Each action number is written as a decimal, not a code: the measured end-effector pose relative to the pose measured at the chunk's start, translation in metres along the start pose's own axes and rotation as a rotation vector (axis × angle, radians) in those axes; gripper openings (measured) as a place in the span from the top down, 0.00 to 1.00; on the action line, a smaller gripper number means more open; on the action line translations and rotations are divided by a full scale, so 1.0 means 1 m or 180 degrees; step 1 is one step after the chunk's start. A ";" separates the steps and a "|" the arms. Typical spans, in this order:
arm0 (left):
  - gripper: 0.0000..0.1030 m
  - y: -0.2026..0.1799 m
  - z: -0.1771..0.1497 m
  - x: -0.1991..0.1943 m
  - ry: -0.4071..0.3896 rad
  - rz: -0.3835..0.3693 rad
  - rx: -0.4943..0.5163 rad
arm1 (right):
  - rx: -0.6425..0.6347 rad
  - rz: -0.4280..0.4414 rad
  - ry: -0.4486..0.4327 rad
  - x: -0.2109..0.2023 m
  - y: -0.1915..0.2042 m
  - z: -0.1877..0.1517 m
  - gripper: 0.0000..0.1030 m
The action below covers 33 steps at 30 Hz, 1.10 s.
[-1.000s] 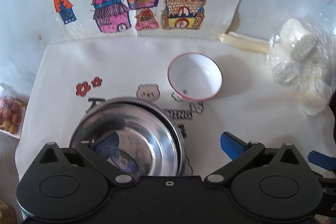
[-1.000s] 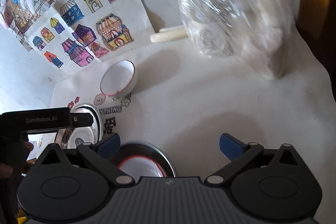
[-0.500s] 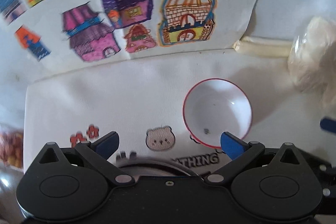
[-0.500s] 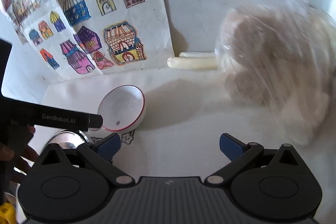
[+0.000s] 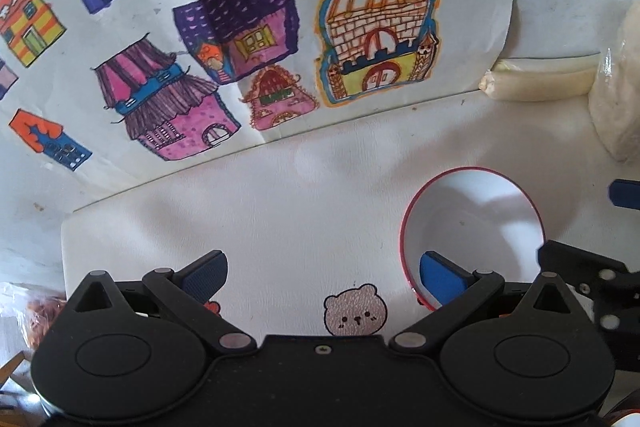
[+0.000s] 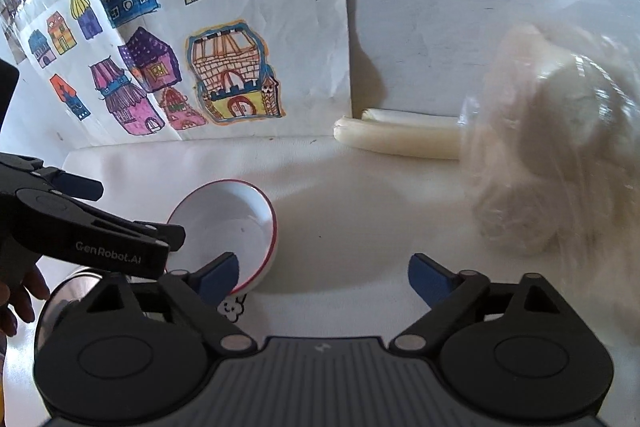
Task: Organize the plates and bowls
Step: 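Move both grippers toward the second white red-rimmed bowl, then close both grippers on the rim of the second white bowl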
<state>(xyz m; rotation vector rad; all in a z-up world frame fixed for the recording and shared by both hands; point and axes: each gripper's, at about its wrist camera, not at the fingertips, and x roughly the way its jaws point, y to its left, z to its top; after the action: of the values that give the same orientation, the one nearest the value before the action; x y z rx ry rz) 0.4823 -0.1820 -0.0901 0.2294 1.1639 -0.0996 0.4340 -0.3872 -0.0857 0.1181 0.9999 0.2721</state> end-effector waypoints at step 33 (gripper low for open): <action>0.77 -0.018 -0.002 0.001 0.0026 -0.0422 -0.0161 | -0.0054 0.0069 0.0158 0.022 0.025 0.008 0.71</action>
<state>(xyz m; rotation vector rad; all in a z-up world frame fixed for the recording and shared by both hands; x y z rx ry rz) 0.4776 -0.1993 -0.0942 0.1079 1.1878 -0.1860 0.4477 -0.3571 -0.0938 0.1073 1.0460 0.3043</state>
